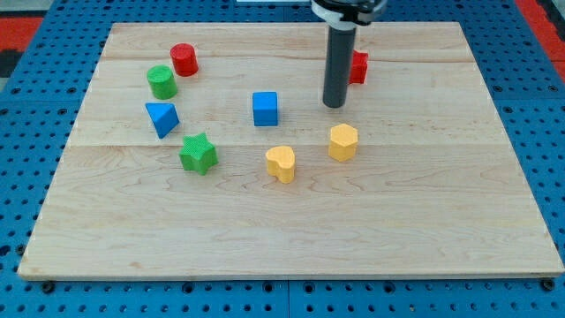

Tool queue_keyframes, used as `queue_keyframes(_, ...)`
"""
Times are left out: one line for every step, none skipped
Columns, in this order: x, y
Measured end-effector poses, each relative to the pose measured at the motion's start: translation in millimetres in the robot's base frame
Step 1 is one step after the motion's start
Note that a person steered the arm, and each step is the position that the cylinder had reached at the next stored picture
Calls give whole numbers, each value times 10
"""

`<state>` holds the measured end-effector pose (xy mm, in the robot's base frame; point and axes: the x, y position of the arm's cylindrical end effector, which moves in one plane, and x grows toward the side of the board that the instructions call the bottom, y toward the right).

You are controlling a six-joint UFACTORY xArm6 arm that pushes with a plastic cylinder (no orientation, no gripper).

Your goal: Move the blue cube parallel left to the red star

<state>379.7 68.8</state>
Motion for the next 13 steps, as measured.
queue_keyframes(209,-612)
queue_keyframes(124,-943)
queue_keyframes(257,-982)
queue_keyframes(228,-1200)
queue_keyframes(-161,-1471)
queue_keyframes(237,-1645)
queue_keyframes(-1,-1866)
queue_keyframes(-338,-1550)
queue_keyframes(-514,-943)
queue_keyframes(-122,-1123)
queue_keyframes(-108,-1932)
queue_keyframes(-503,-1816)
queue_keyframes(-504,-1171)
